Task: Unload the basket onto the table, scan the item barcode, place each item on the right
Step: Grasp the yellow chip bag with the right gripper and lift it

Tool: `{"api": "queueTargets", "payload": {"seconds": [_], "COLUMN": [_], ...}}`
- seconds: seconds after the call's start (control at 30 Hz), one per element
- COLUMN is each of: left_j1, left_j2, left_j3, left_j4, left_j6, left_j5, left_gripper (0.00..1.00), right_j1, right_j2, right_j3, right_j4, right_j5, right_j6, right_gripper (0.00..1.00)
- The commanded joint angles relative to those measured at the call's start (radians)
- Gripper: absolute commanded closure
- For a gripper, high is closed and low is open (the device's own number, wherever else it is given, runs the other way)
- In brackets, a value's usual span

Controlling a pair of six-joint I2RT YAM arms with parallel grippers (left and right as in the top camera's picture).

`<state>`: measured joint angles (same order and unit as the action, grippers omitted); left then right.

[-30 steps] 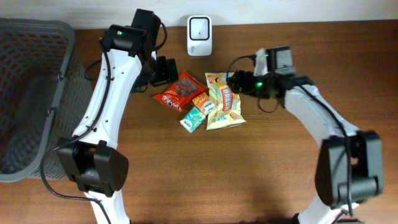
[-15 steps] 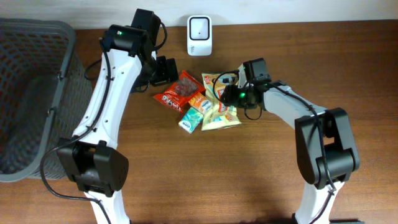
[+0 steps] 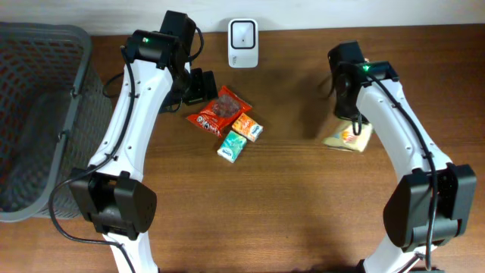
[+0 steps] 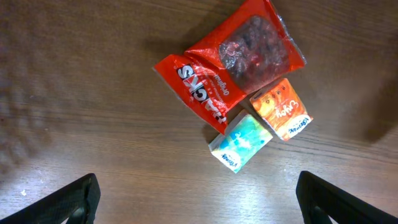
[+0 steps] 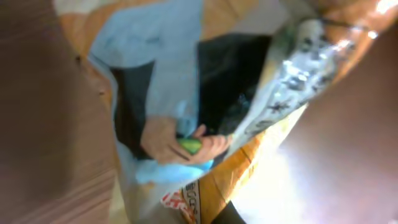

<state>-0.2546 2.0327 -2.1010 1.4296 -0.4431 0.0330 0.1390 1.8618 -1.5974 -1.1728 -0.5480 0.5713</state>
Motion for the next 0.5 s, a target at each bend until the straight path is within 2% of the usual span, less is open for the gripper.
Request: {"api": "queueTargets", "payload": {"seconds": [0.0,0.13,0.3,0.37,0.4,0.47], "left_j1": [0.000,0.000,0.000,0.000,0.000,0.000], "left_j2": [-0.023,-0.023,-0.023,-0.023,-0.023,-0.023], "left_j3": [-0.014,-0.014,-0.014,-0.014,-0.014,-0.014], "left_j4": [0.001,0.000,0.000,0.001,0.001,0.001], "left_j6": [-0.013,-0.013,-0.013,-0.013,-0.013,-0.013], "left_j5": [-0.007,-0.007,-0.007,-0.006,-0.007,-0.007], "left_gripper": [0.01,0.01,0.01,0.01,0.01,0.01], "right_j1": [0.004,0.056,0.242,0.309,0.330,0.325], "right_j2": [0.031,0.147,0.269,0.269,0.265,0.253], "right_j3": [0.034,0.050,0.050,0.040,0.007,-0.099], "right_j4": [0.010,0.040,0.094,0.098,0.074,-0.009], "right_j5": [-0.325,-0.318,-0.298,-0.293,-0.277,-0.205], "right_j6": [0.126,0.126,0.125,0.126,0.126,0.126], "right_gripper": [0.96,0.95,0.81,0.52,0.43,0.39]}}
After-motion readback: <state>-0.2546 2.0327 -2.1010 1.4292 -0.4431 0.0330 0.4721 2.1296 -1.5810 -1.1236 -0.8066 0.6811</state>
